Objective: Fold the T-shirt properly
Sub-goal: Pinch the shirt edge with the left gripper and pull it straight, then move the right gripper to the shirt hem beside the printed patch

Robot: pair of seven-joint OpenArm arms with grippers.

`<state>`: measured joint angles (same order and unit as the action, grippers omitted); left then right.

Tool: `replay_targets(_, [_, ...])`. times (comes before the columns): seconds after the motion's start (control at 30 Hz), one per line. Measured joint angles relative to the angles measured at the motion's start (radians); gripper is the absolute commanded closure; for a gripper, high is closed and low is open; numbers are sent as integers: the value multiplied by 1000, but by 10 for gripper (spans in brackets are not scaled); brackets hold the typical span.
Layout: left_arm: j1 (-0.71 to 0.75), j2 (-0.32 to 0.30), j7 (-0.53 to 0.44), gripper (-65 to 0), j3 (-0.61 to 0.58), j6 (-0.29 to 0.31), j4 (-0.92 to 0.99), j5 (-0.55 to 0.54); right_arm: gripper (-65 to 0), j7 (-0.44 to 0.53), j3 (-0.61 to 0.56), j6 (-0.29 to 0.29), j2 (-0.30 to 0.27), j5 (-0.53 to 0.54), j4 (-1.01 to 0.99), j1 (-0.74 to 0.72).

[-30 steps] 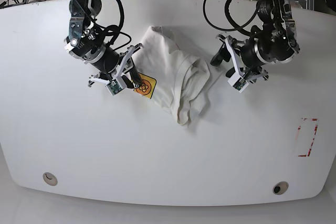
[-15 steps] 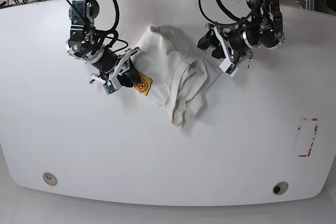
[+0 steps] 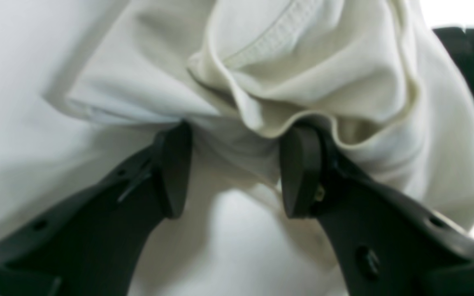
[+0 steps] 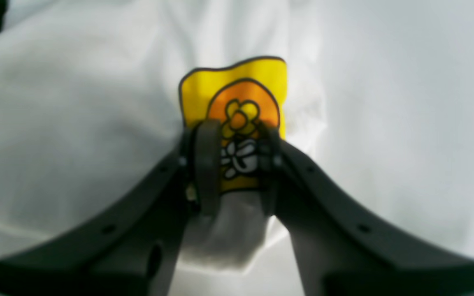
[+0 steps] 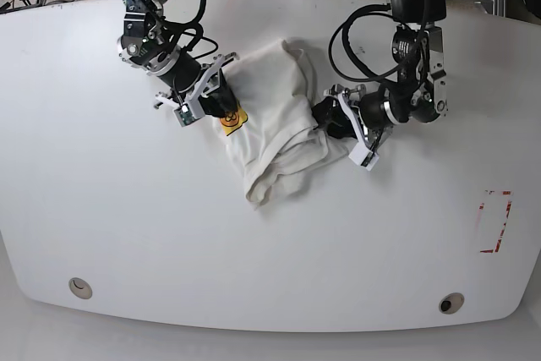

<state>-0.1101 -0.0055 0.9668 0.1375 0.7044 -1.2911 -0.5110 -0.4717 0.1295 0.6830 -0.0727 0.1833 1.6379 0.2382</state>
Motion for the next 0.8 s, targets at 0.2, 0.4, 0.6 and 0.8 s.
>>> replay_targets(0.2, [-103, -4, -15, -325, 2, -5, 105, 23, -146, 8, 3, 3, 46, 6, 16, 47])
replay_targets(0.4, [-165, -9, -14, -325, 2, -9, 156, 40, -146, 7, -3, 2, 69, 7, 16, 61])
replay_targets(0.6, [-181, -36, 48, -325, -2, -8, 111, 34, -151, -42, -2, 5, 84, -3, 79, 72])
replay_targets(0.8, [-170, -88, 97, -325, 6, -10, -39, 40, -154, -182, 7, 8, 87, -12, 233, 73])
